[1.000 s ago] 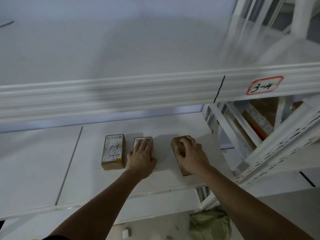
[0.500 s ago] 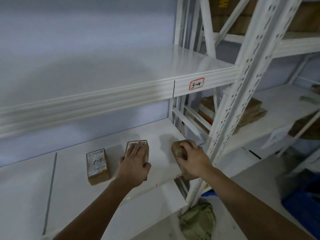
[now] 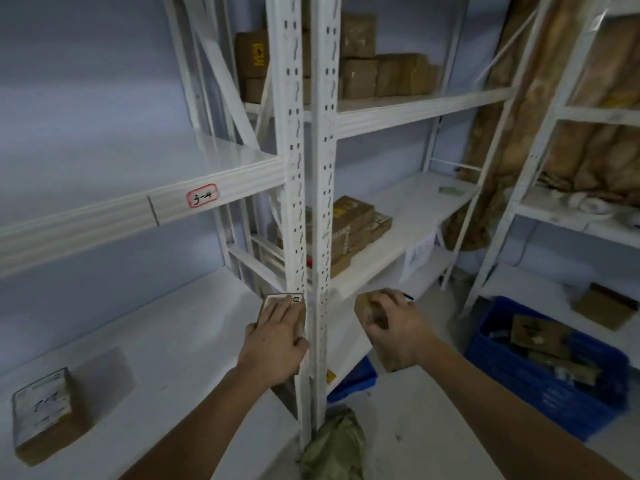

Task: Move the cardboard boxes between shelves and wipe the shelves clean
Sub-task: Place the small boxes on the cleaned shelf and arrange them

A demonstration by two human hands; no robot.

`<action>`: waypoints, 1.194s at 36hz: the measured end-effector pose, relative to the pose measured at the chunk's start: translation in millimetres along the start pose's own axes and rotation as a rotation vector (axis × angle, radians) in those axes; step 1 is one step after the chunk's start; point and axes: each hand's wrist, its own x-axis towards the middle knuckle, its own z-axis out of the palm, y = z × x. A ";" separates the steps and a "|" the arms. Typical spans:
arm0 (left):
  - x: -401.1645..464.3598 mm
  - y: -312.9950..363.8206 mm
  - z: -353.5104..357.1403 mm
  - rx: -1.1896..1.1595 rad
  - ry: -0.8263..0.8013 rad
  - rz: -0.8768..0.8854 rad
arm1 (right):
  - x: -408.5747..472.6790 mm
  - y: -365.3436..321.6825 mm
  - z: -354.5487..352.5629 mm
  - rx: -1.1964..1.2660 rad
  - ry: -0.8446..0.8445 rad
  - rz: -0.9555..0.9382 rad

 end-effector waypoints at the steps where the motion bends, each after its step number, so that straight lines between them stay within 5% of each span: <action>1: 6.6 15.9 4.5 0.002 -0.003 0.012 | -1.5 14.0 -9.5 0.003 -0.004 0.011; 17: 107.0 214.8 60.3 0.011 -0.051 0.109 | 9.2 188.1 -104.8 -0.036 0.068 0.018; 43: 385.5 313.7 121.2 -0.043 -0.088 0.188 | 229.2 322.8 -174.4 -0.115 0.039 0.036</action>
